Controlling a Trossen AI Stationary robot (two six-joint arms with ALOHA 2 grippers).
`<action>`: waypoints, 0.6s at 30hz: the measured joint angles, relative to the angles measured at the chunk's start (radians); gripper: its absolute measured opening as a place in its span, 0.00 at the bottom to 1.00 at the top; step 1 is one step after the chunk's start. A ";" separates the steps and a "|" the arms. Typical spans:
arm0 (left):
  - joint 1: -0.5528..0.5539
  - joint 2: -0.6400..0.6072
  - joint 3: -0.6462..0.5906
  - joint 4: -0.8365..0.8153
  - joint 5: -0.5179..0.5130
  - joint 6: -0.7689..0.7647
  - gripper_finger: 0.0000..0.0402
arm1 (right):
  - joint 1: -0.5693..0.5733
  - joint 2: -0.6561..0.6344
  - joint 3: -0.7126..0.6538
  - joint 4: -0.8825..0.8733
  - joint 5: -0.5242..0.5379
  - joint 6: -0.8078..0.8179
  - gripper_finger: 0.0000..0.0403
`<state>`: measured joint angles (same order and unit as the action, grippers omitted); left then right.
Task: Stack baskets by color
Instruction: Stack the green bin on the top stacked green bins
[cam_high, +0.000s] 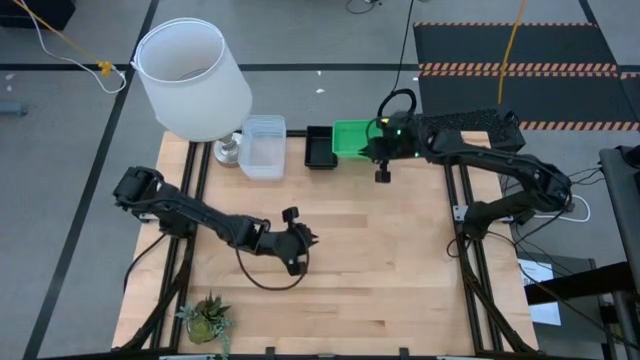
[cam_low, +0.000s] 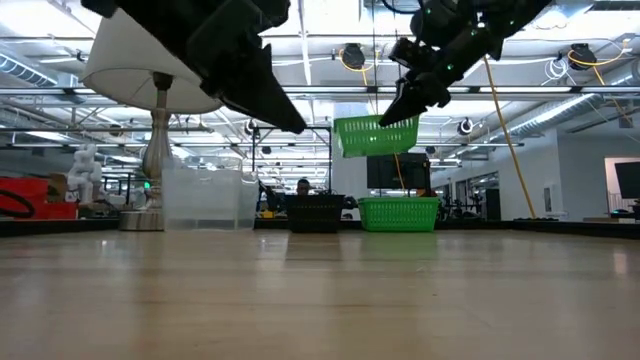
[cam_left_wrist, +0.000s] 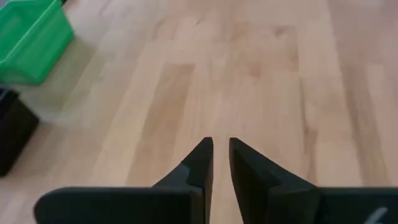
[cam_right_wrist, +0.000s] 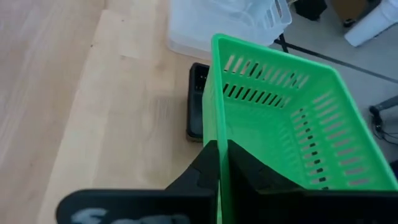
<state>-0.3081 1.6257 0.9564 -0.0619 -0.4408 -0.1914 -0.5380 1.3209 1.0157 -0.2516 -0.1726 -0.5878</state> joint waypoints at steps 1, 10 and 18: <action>0.008 0.000 -0.010 0.025 0.015 0.009 0.13 | -0.021 0.000 0.000 0.000 -0.026 -0.013 0.02; 0.036 0.000 -0.033 0.076 0.056 0.034 0.06 | -0.159 0.001 0.000 0.003 -0.182 -0.083 0.02; 0.035 0.000 -0.033 0.126 0.086 0.075 0.01 | -0.250 0.056 0.001 0.072 -0.308 -0.098 0.02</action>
<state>-0.2733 1.6257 0.9234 0.0642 -0.3546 -0.1169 -0.7876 1.3767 1.0164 -0.1798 -0.4810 -0.6858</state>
